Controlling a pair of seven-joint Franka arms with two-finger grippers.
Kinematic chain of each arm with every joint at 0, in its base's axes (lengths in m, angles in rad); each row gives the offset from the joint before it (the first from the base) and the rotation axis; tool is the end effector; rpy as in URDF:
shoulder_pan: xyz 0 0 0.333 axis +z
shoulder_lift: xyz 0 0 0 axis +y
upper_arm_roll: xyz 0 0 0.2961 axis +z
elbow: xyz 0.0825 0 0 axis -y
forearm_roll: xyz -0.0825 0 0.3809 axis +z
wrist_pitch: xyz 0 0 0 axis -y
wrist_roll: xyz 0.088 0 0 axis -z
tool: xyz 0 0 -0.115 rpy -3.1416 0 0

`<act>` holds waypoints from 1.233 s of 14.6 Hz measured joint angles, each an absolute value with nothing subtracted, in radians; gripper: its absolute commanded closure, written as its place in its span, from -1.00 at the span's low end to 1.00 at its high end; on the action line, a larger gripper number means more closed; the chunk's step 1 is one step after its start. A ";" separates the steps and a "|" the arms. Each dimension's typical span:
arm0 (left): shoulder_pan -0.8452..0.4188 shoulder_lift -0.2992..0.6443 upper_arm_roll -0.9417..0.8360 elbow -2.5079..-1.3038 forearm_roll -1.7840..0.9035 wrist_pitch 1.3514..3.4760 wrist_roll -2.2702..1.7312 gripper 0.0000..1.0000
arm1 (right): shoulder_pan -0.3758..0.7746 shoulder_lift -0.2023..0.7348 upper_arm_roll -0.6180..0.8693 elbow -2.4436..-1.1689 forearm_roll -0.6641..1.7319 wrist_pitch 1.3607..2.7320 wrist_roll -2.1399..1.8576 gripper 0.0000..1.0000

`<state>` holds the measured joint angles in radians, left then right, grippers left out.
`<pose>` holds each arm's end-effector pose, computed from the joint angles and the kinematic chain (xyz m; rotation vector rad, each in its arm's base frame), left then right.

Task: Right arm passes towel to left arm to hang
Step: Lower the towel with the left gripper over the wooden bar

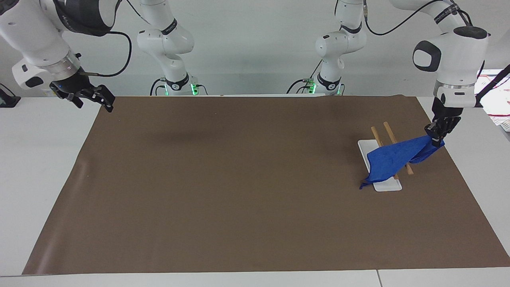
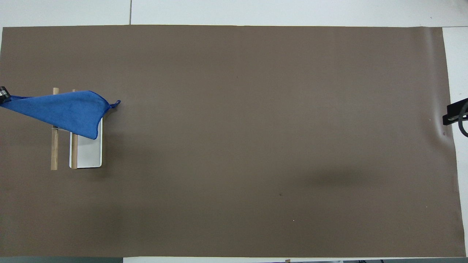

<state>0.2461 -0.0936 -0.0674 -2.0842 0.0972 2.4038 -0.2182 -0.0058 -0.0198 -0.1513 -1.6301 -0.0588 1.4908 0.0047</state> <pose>0.5537 0.1004 0.4856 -2.9566 -0.5039 -0.6302 0.5264 -0.0913 0.5735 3.0789 -0.2511 -0.1912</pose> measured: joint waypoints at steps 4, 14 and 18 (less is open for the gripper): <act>0.291 -0.090 -0.067 -2.111 0.097 2.429 -0.217 1.00 | -0.004 -0.065 -0.178 -1.682 -0.059 1.504 -0.062 -1.00; 0.332 -0.062 -0.072 -2.140 0.097 2.467 -0.215 -0.99 | 0.002 -0.068 -0.192 -1.683 -0.031 1.519 -0.071 -1.00; 0.331 -0.062 -0.076 -2.139 0.097 2.462 -0.215 -1.00 | 0.002 -0.068 -0.193 -1.683 0.008 1.537 -0.068 -1.00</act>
